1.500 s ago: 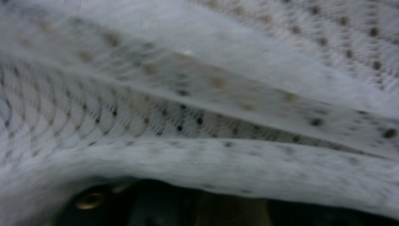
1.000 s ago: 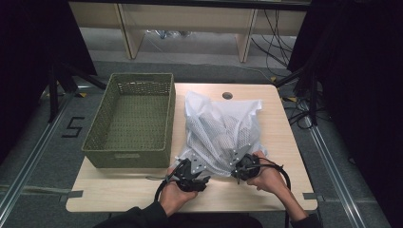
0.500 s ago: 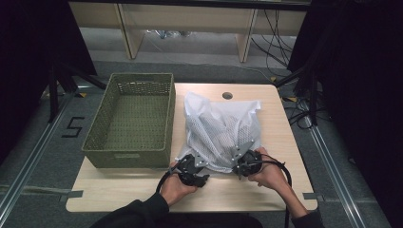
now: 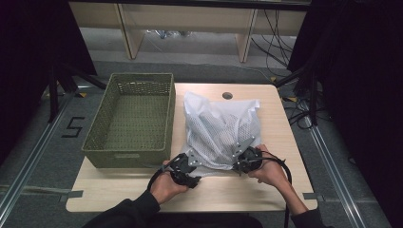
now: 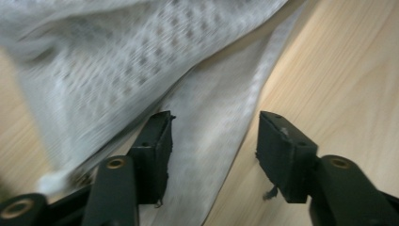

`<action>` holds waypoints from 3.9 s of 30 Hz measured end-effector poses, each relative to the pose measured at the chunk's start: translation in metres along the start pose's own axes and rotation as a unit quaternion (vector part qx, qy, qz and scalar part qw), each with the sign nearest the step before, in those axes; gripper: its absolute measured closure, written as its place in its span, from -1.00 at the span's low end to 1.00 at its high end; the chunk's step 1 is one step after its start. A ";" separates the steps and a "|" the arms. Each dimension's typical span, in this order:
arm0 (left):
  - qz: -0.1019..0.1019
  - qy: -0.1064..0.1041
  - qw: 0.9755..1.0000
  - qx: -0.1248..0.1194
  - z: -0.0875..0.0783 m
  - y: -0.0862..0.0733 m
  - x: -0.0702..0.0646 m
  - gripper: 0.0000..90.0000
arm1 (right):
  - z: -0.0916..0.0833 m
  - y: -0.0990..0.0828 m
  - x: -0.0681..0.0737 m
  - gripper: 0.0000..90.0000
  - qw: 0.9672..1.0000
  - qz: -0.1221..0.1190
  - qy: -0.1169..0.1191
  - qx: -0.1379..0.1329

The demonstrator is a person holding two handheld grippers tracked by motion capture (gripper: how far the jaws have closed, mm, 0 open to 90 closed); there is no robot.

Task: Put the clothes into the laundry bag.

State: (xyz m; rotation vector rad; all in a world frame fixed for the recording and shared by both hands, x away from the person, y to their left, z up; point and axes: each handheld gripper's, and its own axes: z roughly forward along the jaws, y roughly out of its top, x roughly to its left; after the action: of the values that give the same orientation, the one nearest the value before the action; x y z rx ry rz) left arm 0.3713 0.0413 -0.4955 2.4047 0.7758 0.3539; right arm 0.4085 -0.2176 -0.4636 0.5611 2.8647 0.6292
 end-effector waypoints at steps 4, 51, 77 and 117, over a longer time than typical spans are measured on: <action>-0.016 -0.003 1.000 0.003 0.005 -0.001 0.006 -0.02 | -0.001 0.002 0.001 1.00 1.000 -0.003 -0.001 -0.001; 0.187 -0.128 0.974 -0.028 -0.010 -0.012 -0.051 0.98 | 0.069 0.076 -0.053 1.00 0.987 0.056 -0.117 -0.091; 0.122 -0.066 0.990 -0.020 -0.025 -0.018 -0.013 0.90 | -0.027 0.039 0.006 1.00 0.998 -0.054 -0.033 -0.028; 0.086 -0.016 0.995 -0.039 -0.052 -0.037 -0.006 0.11 | -0.051 -0.029 0.014 0.08 0.975 0.086 -0.148 -0.144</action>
State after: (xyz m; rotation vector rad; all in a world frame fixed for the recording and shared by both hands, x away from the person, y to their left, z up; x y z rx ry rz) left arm 0.3286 0.0848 -0.4771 2.4037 0.5335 0.4045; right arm 0.3749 -0.2559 -0.4312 0.7840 2.4100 0.8864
